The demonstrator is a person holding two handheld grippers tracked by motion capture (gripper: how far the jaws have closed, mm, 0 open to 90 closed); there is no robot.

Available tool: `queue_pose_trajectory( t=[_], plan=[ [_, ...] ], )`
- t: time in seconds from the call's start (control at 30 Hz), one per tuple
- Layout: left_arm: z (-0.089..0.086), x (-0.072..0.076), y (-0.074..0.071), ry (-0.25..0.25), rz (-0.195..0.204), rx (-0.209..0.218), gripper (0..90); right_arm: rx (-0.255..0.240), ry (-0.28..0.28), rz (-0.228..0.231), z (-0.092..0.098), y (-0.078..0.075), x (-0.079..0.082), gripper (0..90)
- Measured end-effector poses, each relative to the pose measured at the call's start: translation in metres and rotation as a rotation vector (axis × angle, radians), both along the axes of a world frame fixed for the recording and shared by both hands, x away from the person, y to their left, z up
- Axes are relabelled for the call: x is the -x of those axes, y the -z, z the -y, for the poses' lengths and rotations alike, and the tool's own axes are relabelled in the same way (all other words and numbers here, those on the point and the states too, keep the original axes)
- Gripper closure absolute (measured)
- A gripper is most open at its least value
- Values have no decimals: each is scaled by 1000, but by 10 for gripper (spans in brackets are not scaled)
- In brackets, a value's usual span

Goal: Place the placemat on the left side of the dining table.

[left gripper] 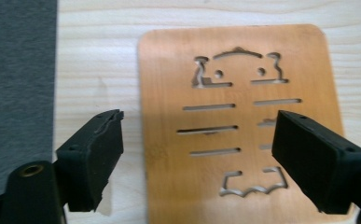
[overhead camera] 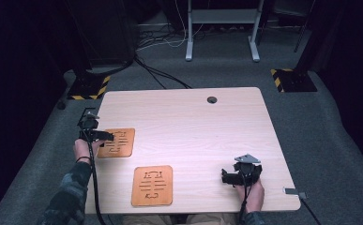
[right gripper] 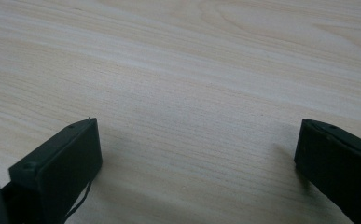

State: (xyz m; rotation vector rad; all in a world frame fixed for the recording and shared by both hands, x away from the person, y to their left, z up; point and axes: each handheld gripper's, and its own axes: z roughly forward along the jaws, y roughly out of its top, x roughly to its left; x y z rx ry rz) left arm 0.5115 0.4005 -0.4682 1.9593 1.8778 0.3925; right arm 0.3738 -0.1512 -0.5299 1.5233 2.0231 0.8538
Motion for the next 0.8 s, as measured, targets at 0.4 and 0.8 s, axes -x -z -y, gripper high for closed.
queue_pose_trajectory(
  t=[0.4,0.8],
  plan=[
    [-1,37,-5,41,117,30,92,0,0,0,0,0,0,0],
    [9,91,5,90,219,19,19,0,1,0,0,0,0,0]
  ],
)
